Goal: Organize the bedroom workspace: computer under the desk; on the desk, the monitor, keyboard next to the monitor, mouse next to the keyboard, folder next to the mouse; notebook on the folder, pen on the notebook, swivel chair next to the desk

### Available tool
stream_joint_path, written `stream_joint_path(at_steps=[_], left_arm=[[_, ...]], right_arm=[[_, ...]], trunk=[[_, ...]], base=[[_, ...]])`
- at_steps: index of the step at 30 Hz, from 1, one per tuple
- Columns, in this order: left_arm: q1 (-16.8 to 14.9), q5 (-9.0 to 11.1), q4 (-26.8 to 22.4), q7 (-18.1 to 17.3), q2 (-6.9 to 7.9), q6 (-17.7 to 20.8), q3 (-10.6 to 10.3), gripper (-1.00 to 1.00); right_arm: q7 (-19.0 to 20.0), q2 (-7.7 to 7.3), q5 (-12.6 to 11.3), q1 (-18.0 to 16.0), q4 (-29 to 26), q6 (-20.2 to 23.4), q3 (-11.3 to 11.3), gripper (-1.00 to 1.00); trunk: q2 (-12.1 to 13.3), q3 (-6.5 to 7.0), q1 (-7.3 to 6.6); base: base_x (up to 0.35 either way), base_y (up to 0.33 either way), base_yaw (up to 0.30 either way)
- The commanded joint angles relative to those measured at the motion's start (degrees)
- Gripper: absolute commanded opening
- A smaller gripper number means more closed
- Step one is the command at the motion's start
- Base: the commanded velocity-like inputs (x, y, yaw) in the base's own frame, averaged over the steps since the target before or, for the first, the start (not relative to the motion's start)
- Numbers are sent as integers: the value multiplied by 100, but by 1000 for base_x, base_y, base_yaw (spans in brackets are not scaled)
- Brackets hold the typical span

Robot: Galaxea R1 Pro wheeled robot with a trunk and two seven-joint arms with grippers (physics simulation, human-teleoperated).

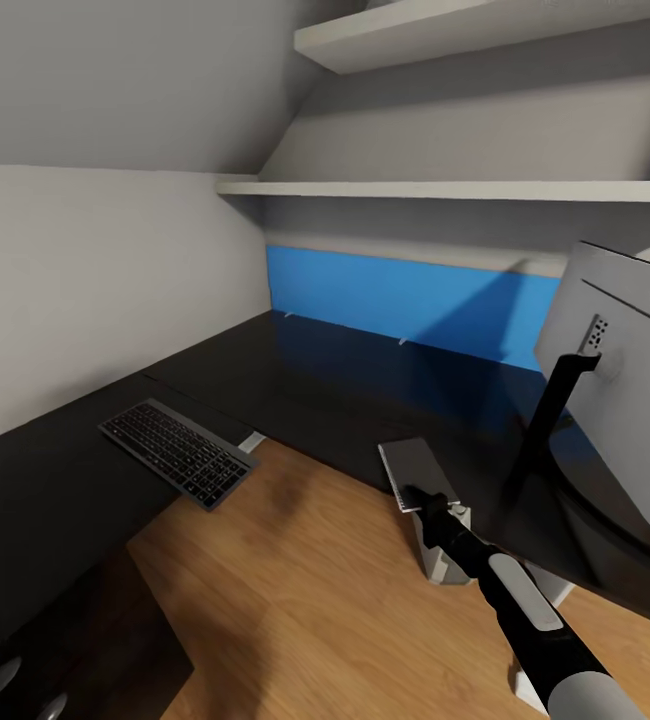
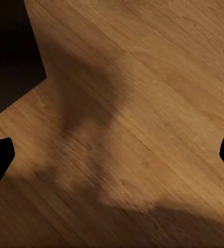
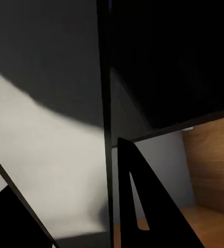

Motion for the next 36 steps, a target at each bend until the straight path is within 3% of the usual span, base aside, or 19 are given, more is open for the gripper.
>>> stream_joint_path(at_steps=[1,19,23,26,34,36], left_arm=[[-4,22,2,43,2,-23,-48,100],[-4,29,4,43,1,-1,-48,100],[-4,34,5,43,1,13,-48,100],[-4,36,7,43,1,17,-48,100],[-4,38,11,43,1,28,-48,100],[-4,38,11,43,1,29,-48,100]], right_arm=[[12,-6,-20,-3,1,3,16,-100],[23,-16,3,-3,-120,1,54,-100],[26,-25,69,-3,-369,2,196,-100],[30,-36,188,-3,-480,3,306,-100],[47,-71,928,-3,-696,122,566,-100],[49,-71,1022,-3,-723,134,590,-100]], trunk=[[39,14,-23],[761,337,-419],[922,408,-506],[1042,462,-572],[1363,606,-748],[1443,642,-792]], base=[[0,0,0],[0,0,0],[0,0,0],[0,0,0],[0,0,0],[0,0,0]])
